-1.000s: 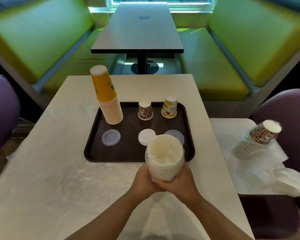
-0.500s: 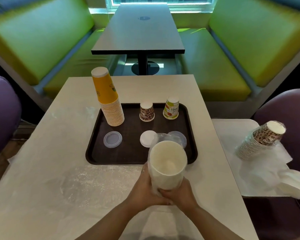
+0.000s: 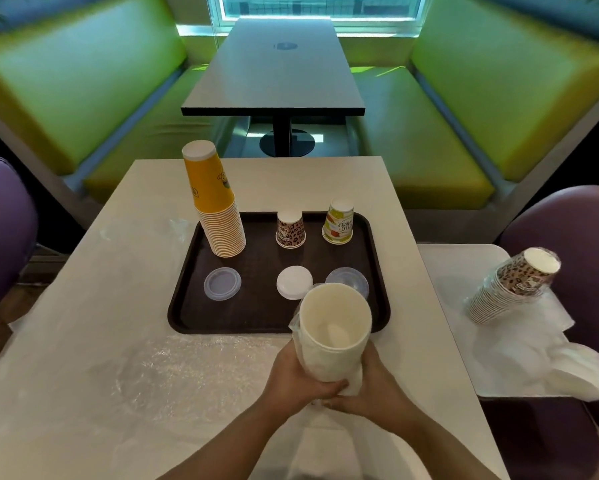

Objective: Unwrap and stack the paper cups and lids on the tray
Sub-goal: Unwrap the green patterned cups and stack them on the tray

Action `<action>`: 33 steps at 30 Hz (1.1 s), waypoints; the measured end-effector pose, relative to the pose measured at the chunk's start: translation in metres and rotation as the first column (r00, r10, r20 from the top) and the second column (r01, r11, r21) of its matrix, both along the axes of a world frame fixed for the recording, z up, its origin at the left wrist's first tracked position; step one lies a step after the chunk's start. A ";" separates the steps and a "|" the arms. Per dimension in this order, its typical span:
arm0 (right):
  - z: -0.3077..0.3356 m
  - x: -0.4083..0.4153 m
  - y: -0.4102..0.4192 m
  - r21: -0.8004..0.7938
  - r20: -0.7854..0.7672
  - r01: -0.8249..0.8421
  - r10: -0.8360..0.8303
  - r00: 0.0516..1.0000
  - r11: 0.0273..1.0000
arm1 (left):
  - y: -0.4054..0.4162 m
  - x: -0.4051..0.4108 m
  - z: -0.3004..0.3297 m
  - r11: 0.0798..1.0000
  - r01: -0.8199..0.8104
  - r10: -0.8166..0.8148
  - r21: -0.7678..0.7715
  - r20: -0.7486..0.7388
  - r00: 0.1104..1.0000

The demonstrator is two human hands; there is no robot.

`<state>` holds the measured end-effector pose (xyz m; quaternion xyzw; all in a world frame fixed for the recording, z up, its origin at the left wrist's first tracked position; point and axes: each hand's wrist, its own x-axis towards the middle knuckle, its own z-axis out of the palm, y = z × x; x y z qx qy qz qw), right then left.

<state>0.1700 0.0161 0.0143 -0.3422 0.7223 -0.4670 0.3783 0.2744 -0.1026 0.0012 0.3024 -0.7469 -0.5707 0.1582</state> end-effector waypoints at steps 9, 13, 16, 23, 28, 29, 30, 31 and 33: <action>0.044 -0.001 -0.006 -0.151 -0.127 0.034 -0.053 0.991 0.988 | 0.001 -0.002 -0.023 0.997 0.075 -0.079 0.034 0.145 0.986; 0.053 0.000 -0.010 -0.185 -0.105 0.171 -0.192 0.976 0.968 | 0.000 -0.004 0.000 0.996 0.084 -0.080 -0.033 0.117 0.990; 0.066 -0.008 -0.016 -0.249 0.028 0.266 -0.267 0.963 0.931 | -0.007 -0.001 0.033 0.967 0.169 -0.165 -0.192 0.039 0.986; 0.083 0.020 -0.055 -0.307 0.280 0.306 -0.221 0.934 0.901 | -0.040 0.013 0.090 0.895 0.108 -0.136 -0.432 -0.036 0.990; 0.091 0.029 -0.080 -0.301 0.408 0.407 -0.269 0.873 0.863 | -0.074 0.038 0.083 0.891 0.108 -0.096 -0.440 0.050 0.994; 0.092 0.026 -0.083 -0.302 0.433 0.437 -0.286 0.855 0.847 | -0.080 0.045 0.081 0.890 0.129 -0.109 -0.438 0.070 0.992; 0.093 0.024 -0.086 -0.295 0.445 0.447 -0.293 0.846 0.844 | -0.085 0.051 0.080 0.889 0.148 -0.123 -0.433 0.085 0.989; 0.094 0.024 -0.089 -0.291 0.450 0.446 -0.291 0.844 0.846 | -0.089 0.057 0.078 0.889 0.162 -0.134 -0.428 0.096 0.986; 0.093 0.028 -0.095 -0.281 0.474 0.461 -0.296 0.829 0.842 | -0.095 0.064 0.076 0.879 0.181 -0.146 -0.441 0.113 0.983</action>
